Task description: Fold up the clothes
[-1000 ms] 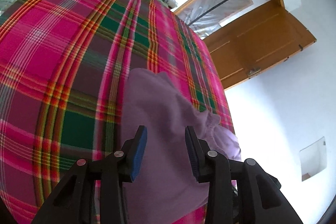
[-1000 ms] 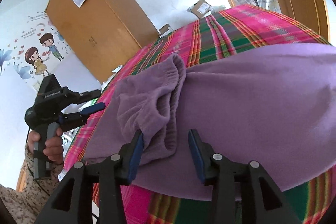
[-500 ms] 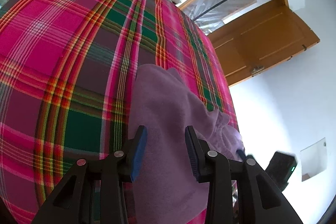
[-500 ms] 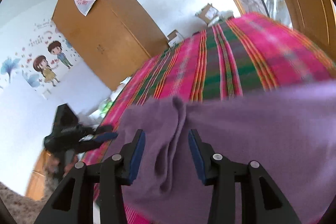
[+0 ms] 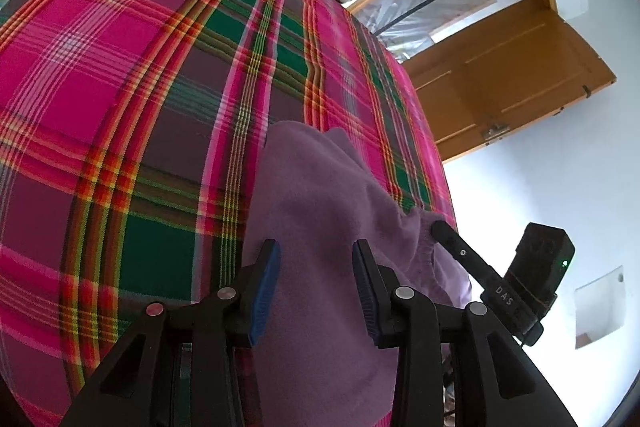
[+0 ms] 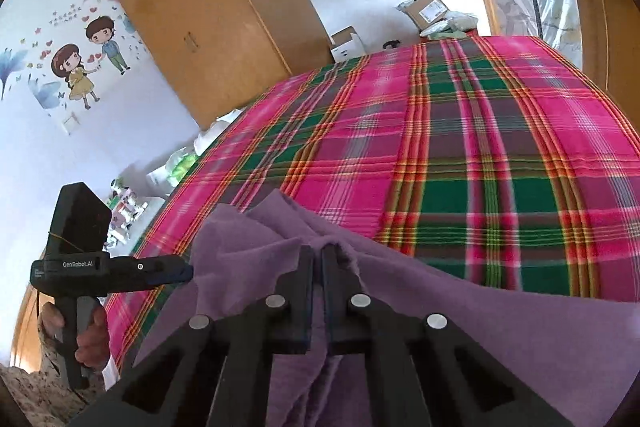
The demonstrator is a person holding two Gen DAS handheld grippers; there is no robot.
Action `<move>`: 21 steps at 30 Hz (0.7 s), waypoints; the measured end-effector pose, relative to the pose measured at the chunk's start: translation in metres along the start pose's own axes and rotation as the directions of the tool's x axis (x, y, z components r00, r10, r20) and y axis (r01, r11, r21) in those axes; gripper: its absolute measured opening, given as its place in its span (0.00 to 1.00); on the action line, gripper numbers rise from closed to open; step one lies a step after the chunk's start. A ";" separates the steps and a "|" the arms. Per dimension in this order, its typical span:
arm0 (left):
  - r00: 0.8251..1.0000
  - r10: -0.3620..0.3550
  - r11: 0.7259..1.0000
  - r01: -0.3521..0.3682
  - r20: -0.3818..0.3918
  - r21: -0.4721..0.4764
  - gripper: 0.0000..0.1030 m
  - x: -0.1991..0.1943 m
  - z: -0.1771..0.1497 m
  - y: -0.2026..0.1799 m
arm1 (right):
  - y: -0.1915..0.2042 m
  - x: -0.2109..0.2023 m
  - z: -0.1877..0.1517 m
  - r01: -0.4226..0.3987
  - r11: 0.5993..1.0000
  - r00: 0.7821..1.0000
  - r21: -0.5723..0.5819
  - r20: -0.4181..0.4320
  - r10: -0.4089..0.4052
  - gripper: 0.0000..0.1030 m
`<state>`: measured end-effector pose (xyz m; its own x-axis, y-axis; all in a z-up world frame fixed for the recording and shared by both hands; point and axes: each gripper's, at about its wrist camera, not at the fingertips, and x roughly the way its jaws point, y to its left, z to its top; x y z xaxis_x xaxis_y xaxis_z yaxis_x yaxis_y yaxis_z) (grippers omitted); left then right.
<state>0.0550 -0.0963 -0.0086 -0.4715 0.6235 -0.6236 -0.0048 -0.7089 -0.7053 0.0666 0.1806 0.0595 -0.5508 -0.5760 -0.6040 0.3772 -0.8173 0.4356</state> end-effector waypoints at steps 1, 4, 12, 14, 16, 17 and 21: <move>1.000 -0.001 1.000 0.001 -0.002 0.001 0.38 0.000 0.000 0.001 | -0.004 -0.001 -0.001 0.005 1.000 1.000 0.017 0.003 -0.005 0.04; 1.000 -0.004 1.000 0.004 -0.010 0.005 0.38 0.000 0.001 0.003 | -0.019 0.000 -0.004 0.023 0.996 1.000 0.088 -0.005 -0.022 0.04; 1.000 -0.005 1.000 0.005 0.000 0.000 0.38 -0.011 -0.005 0.004 | -0.036 -0.018 -0.017 0.007 0.981 1.000 0.194 -0.003 -0.007 0.24; 1.000 -0.008 1.000 0.008 0.006 -0.002 0.38 -0.007 -0.001 0.002 | -0.036 -0.028 -0.024 -0.024 0.980 1.000 0.197 -0.006 0.026 0.32; 1.000 -0.007 1.000 0.007 0.007 -0.004 0.38 -0.007 -0.001 0.003 | -0.037 -0.035 -0.033 -0.060 0.977 0.997 0.207 -0.037 0.069 0.39; 1.000 -0.008 1.000 0.008 0.007 -0.004 0.38 -0.008 -0.001 0.003 | -0.038 -0.037 -0.038 -0.079 0.973 0.994 0.215 -0.053 0.093 0.42; 1.000 -0.006 1.000 0.006 0.006 -0.003 0.38 -0.009 -0.005 0.001 | -0.040 -0.035 -0.050 -0.149 0.953 0.977 0.263 -0.109 0.183 0.50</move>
<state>0.0637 -0.1010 -0.0056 -0.4766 0.6258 -0.6174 -0.0052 -0.7044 -0.7098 0.1078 0.2326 0.0300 -0.3878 -0.7135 -0.5836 0.2456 -0.6902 0.6806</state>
